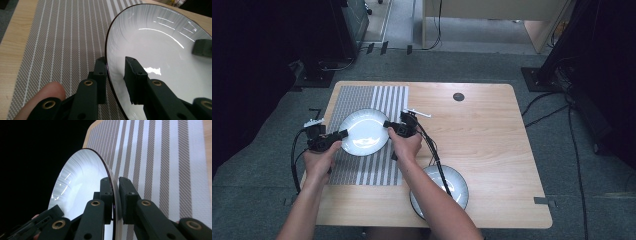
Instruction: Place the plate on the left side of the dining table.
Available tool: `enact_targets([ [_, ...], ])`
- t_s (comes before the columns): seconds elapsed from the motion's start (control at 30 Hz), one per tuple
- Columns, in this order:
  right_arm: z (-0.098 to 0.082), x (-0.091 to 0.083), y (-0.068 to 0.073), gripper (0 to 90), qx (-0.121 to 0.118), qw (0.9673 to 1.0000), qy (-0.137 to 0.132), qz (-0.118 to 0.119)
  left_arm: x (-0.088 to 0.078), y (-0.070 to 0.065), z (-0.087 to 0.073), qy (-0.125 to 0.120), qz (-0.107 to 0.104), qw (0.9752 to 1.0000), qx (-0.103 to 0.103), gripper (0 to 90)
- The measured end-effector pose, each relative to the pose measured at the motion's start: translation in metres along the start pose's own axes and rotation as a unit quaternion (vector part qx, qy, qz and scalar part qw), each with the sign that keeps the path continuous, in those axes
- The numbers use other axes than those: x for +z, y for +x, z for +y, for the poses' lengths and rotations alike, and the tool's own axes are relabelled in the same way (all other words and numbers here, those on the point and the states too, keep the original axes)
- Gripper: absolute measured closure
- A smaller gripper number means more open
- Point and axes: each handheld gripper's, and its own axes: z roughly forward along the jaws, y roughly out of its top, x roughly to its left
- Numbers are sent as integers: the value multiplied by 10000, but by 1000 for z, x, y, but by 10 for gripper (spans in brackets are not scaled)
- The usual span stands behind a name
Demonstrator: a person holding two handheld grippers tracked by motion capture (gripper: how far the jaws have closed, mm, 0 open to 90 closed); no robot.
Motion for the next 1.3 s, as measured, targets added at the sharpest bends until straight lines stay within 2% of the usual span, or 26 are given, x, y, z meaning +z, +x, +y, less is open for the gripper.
enact_targets([
  [0.07,3,9,-2,827,-16,10000,61,0,7,5,3,-5,43,10000,-62,735],
  [0.13,8,22,-6,828,88,9998,141,-50,13,8,5,4,87,9999,-87,740],
  [0.27,11,32,-8,829,99,9998,127,-79,24,14,9,-33,158,9997,-204,746],
  [0.43,17,45,-10,830,7,9999,137,-88,35,21,13,41,202,9992,-334,746],
  [0.57,20,56,-19,834,144,9997,183,-122,45,25,16,115,211,9988,-424,757],
  [0.6,21,58,-21,837,98,9997,167,-132,46,25,16,94,210,9986,-475,764],
  [0.73,24,63,-23,837,26,9999,143,-85,51,29,18,33,186,9985,-522,775],
  [0.93,26,71,-29,836,-50,9999,108,-56,59,31,19,95,210,9982,-558,779],
  [1.17,23,76,-34,833,-80,9997,178,-153,65,34,13,239,211,9978,-589,781],
  [1.3,23,77,-34,823,-154,9994,187,-247,66,34,12,179,209,9984,-500,781],
])
